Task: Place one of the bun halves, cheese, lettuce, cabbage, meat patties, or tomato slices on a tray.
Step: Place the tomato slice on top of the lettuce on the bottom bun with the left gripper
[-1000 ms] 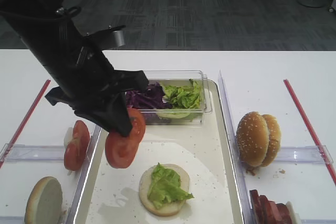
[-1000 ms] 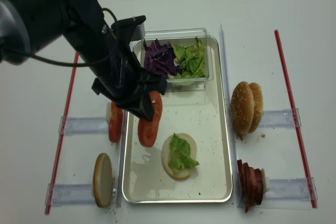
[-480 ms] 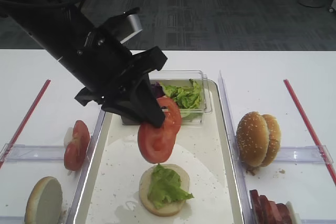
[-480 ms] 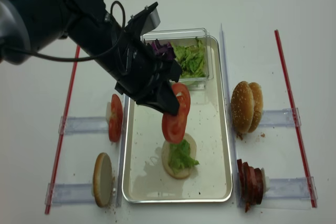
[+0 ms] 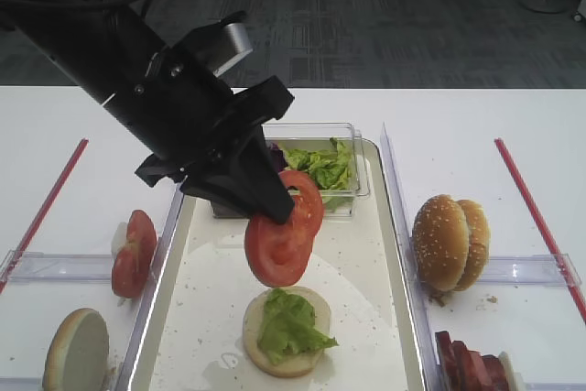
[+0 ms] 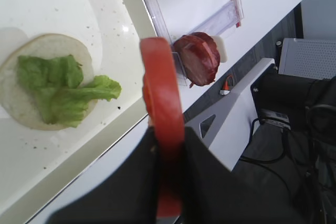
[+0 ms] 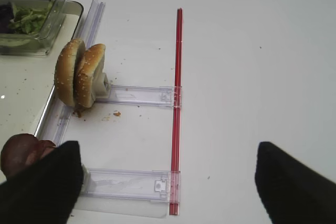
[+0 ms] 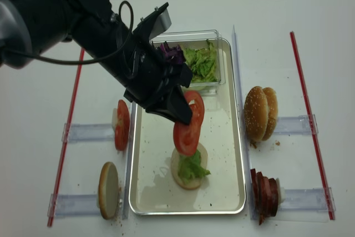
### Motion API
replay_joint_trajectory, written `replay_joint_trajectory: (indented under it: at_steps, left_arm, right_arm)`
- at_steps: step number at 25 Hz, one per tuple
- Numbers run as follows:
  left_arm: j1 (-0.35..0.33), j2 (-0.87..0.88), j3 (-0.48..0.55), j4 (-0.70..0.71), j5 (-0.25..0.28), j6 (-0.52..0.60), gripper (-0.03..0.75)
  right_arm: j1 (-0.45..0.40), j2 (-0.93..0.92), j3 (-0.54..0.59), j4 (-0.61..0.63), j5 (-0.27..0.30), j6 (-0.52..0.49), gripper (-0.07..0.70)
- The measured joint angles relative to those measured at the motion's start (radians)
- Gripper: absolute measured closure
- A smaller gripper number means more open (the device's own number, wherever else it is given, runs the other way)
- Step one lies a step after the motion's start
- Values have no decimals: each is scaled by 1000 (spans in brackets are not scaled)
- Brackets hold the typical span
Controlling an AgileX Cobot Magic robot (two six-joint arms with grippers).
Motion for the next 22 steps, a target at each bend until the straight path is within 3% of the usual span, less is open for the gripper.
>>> replay_joint_trajectory:
  at_steps: [22]
  left_arm:
    - [0,222,0,-81,-8,118,665]
  right_arm:
    - [0,0,0,0,0,0,-45]
